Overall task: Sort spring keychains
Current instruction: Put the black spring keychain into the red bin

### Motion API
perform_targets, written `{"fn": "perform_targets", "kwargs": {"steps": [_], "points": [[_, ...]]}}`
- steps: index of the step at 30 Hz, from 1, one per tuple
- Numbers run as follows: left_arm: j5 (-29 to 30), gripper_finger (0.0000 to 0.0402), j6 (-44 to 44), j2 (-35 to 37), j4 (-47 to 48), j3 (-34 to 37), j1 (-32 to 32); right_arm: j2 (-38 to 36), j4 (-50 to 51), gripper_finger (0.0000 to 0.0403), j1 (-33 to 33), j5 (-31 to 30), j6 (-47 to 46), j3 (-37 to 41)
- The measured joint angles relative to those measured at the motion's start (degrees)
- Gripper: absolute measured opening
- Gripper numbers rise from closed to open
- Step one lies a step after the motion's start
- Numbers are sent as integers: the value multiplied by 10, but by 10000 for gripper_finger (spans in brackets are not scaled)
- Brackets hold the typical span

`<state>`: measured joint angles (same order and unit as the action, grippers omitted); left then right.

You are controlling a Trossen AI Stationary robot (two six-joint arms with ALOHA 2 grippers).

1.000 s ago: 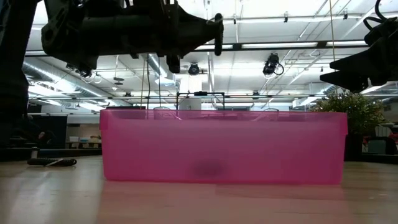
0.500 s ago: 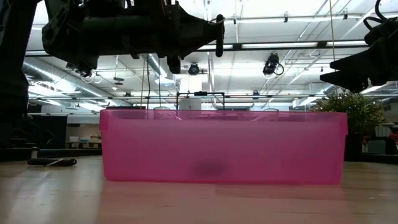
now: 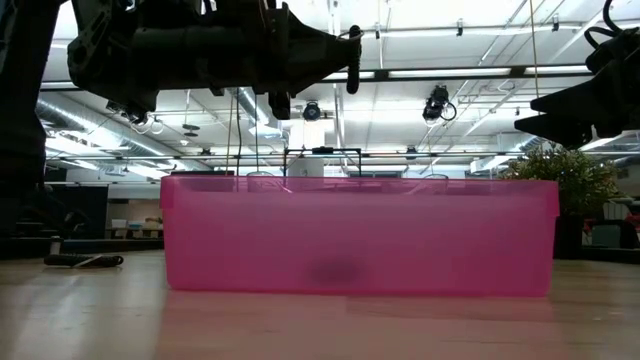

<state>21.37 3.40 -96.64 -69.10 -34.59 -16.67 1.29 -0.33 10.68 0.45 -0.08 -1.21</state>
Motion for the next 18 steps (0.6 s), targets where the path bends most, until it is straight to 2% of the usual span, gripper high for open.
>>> {"fn": "perform_targets", "kwargs": {"steps": [12, 18], "points": [[0, 36, 5, 0, 0, 0, 0, 0, 0, 324, 0, 0, 0, 0], [0, 85, 6, 0, 0, 0, 0, 0, 0, 324, 0, 0, 0, 0]]}}
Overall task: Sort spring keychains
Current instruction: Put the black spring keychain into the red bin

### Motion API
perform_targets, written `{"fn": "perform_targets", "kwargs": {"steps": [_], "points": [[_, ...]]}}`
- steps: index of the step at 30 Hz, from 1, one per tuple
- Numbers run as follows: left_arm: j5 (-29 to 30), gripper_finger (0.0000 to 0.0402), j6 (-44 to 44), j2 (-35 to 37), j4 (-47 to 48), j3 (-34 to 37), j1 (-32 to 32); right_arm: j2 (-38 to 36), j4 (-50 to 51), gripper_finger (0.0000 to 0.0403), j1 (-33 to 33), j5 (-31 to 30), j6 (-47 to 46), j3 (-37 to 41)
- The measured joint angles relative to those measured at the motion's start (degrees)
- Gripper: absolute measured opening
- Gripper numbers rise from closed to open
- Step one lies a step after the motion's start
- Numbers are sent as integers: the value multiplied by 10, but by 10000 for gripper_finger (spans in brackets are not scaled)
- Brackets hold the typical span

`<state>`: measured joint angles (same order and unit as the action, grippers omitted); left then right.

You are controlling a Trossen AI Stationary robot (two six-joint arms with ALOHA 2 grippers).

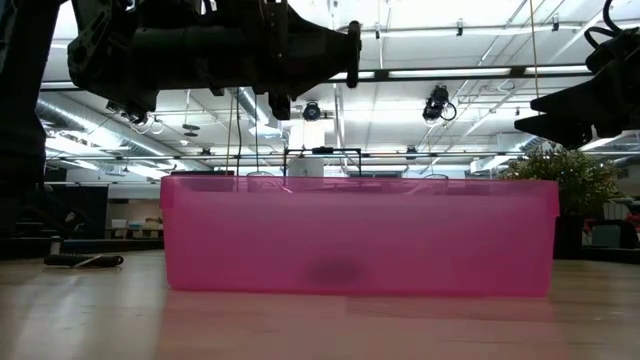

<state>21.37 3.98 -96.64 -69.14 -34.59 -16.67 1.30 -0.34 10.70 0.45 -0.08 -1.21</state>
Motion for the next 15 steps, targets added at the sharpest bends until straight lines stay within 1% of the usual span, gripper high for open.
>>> {"fn": "perform_targets", "kwargs": {"steps": [8, 12, 15], "points": [[0, 174, 9, 0, 0, 0, 0, 0, 0, 324, 0, 0, 0, 0], [0, 199, 10, 0, 0, 0, 0, 0, 0, 324, 0, 0, 0, 0], [0, 209, 10, -1, 0, 0, 0, 0, 0, 324, 0, 0, 0, 0]]}}
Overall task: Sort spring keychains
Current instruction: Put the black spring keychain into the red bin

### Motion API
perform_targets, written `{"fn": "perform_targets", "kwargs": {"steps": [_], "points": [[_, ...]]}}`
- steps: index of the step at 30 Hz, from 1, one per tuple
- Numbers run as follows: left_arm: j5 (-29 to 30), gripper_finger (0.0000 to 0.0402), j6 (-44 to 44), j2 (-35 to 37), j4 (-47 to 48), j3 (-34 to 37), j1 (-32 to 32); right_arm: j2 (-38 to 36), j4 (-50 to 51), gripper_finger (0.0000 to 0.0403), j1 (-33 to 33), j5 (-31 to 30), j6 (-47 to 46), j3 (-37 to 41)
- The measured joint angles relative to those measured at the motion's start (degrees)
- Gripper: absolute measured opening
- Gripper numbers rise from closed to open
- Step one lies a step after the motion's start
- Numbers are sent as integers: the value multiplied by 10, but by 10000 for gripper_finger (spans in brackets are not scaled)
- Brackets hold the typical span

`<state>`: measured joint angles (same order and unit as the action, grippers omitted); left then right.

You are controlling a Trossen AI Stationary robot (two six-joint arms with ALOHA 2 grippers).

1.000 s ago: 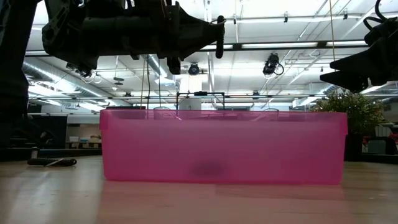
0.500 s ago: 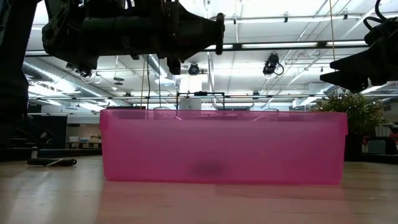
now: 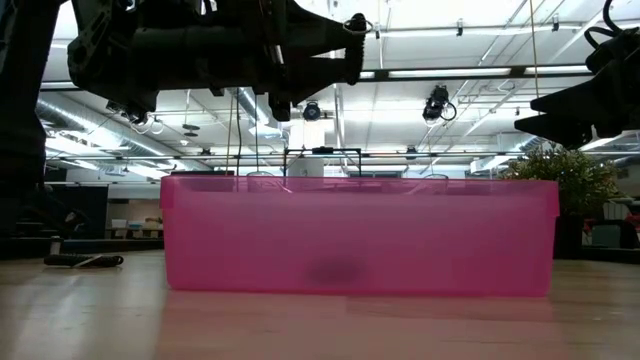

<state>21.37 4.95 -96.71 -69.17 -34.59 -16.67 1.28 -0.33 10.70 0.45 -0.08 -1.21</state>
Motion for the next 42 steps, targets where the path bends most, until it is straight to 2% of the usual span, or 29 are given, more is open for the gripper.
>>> {"fn": "perform_targets", "kwargs": {"steps": [17, 29, 33, 38, 42], "points": [[0, 213, 0, 0, 4, 0, 0, 0, 0, 324, 0, 0, 0, 0], [0, 213, 34, 0, 118, -4, 22, 0, 0, 324, 0, 0, 0, 0], [-7, 213, 47, 0, 252, -50, 26, 0, 0, 324, 0, 0, 0, 0], [-21, 213, 71, 0, 576, -174, 26, 0, 0, 324, 0, 0, 0, 0], [-21, 211, 133, 0, 809, -262, 23, 0, 0, 324, 0, 0, 0, 0]]}}
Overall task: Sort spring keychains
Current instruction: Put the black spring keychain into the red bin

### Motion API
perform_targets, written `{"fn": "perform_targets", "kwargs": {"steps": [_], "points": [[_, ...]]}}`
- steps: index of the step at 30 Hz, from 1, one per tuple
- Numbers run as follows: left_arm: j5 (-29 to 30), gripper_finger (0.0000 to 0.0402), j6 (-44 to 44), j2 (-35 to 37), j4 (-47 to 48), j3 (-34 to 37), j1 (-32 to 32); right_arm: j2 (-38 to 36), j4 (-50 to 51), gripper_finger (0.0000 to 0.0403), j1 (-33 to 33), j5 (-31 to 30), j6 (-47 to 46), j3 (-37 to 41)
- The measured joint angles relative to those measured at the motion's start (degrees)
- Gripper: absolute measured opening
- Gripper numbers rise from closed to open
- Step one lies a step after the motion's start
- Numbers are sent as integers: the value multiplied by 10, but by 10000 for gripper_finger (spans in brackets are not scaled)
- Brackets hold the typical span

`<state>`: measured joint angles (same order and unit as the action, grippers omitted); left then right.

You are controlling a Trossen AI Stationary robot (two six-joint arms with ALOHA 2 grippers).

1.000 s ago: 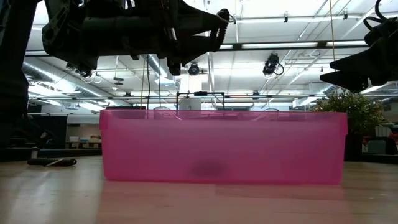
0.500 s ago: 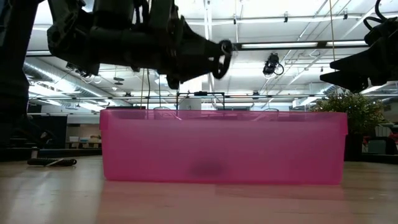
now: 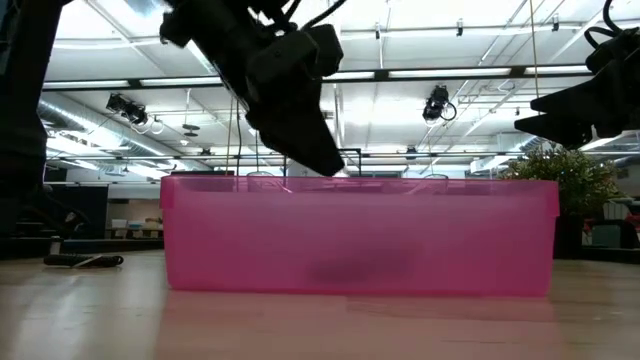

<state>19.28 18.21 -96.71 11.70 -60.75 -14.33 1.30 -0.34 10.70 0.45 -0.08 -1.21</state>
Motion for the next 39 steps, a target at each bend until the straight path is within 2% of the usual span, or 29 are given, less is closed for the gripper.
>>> {"fn": "perform_targets", "kwargs": {"steps": [3, 11, 23, 31, 39], "points": [[4, 207, 26, 0, 72, -29, -10, 0, 0, 324, 0, 0, 0, 0], [52, 197, 7, 0, 60, -32, -32, 0, 0, 324, 0, 0, 0, 0], [54, 197, 8, 0, 63, -32, -31, 0, 0, 324, 0, 0, 0, 0], [25, 197, 65, 1, 131, -32, -32, 0, 0, 324, 0, 0, 0, 0], [11, 197, 162, 57, 232, -31, -50, 0, 0, 324, 0, 0, 0, 0]]}}
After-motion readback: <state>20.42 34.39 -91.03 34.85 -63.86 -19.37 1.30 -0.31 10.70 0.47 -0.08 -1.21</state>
